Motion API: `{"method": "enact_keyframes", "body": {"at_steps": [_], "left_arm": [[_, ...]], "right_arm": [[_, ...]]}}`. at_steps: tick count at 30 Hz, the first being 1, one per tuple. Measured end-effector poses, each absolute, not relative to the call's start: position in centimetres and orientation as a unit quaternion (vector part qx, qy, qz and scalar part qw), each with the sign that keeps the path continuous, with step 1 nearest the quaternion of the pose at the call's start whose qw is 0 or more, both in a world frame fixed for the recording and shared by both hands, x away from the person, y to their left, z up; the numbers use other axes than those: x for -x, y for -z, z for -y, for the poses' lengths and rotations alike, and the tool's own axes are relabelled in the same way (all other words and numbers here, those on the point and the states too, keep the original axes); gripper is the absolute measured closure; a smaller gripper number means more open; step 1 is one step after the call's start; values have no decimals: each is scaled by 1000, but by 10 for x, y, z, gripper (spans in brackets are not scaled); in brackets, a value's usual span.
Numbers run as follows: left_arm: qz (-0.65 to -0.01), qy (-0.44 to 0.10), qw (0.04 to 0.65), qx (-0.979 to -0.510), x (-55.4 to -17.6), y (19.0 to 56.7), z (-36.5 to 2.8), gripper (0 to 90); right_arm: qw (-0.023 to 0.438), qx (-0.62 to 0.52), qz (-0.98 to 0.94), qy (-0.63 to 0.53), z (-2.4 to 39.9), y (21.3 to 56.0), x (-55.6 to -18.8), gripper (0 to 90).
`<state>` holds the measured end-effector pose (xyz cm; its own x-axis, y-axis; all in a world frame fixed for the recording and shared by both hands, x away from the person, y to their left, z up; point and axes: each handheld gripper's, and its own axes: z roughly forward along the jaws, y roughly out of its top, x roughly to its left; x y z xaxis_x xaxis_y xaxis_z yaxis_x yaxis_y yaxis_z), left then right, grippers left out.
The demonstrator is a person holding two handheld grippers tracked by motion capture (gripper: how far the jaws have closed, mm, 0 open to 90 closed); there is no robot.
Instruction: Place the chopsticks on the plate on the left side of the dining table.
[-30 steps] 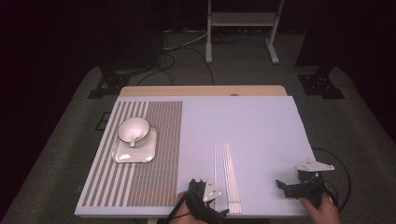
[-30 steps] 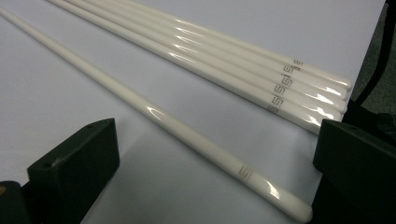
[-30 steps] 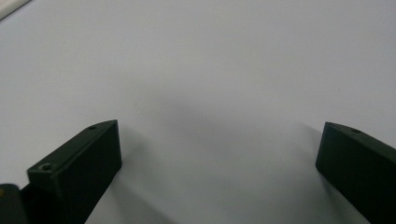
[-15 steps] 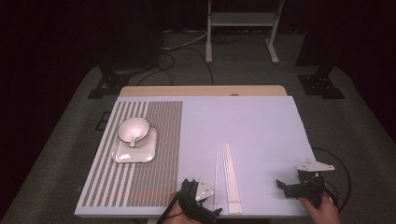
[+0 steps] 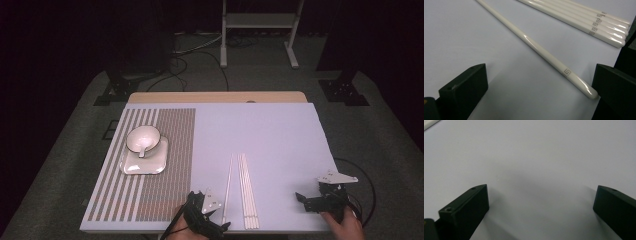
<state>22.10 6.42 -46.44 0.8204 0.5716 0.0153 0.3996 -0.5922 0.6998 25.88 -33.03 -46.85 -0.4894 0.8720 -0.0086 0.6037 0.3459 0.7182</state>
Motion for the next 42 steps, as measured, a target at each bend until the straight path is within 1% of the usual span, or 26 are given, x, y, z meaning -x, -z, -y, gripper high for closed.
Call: {"method": "enact_keyframes", "body": {"at_steps": [42], "left_arm": [[-308,-132,337,-880,-236,460,-106,0]], "right_arm": [[201,-464,-796,-335,330,469,-259,0]]}}
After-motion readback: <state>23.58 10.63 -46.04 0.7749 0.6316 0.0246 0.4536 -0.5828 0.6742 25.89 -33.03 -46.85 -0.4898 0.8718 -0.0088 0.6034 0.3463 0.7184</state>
